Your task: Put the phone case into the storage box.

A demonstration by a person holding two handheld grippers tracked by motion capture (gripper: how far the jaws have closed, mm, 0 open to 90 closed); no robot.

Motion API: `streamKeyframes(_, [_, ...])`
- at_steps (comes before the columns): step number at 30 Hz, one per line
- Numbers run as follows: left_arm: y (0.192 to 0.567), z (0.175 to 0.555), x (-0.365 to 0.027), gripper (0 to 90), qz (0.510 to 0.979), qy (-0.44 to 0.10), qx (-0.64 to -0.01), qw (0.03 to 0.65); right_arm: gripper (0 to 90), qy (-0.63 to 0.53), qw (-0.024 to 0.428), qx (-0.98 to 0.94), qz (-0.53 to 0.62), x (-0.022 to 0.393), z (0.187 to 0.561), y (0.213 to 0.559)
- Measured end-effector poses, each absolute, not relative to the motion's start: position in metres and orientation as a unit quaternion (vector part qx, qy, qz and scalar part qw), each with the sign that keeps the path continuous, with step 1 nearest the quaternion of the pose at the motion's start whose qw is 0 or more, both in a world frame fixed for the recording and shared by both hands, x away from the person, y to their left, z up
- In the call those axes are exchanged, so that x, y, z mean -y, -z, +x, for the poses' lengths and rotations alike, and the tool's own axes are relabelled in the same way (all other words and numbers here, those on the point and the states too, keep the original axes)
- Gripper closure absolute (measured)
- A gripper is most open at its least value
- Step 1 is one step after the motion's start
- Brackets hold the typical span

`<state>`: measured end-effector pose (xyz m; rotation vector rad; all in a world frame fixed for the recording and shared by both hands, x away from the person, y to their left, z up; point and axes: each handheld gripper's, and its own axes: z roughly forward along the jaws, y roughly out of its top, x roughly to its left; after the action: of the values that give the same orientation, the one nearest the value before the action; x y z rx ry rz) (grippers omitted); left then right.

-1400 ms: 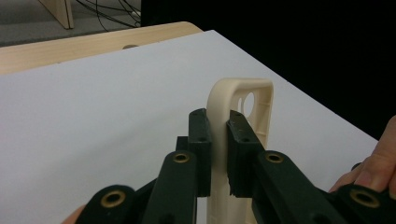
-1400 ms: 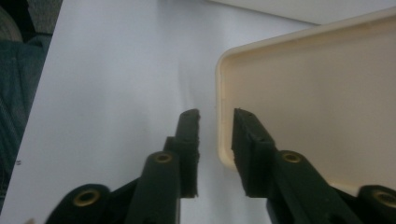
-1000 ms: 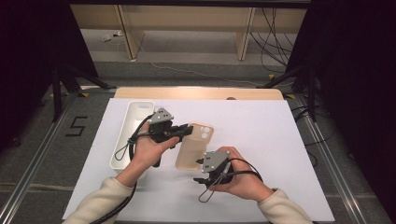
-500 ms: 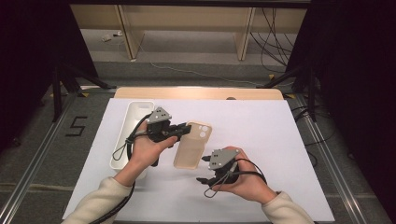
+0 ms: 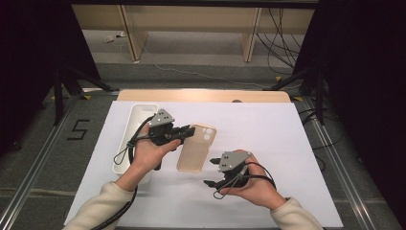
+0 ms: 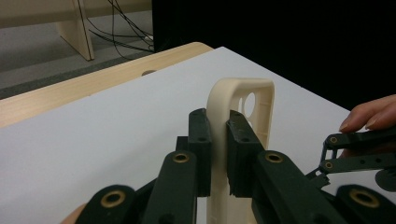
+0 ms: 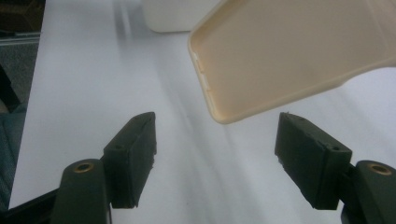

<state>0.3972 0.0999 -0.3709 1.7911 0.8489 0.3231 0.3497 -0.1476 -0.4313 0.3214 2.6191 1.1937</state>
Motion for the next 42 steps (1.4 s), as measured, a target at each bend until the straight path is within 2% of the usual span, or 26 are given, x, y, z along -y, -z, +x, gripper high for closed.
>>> streamKeyframes(42, [0.364, 0.398, -0.109, 81.9, 0.749, -0.15, -0.354, 0.539, 26.7, -0.458, 0.134, -0.861, 0.176, 0.201, 0.348, 0.428])
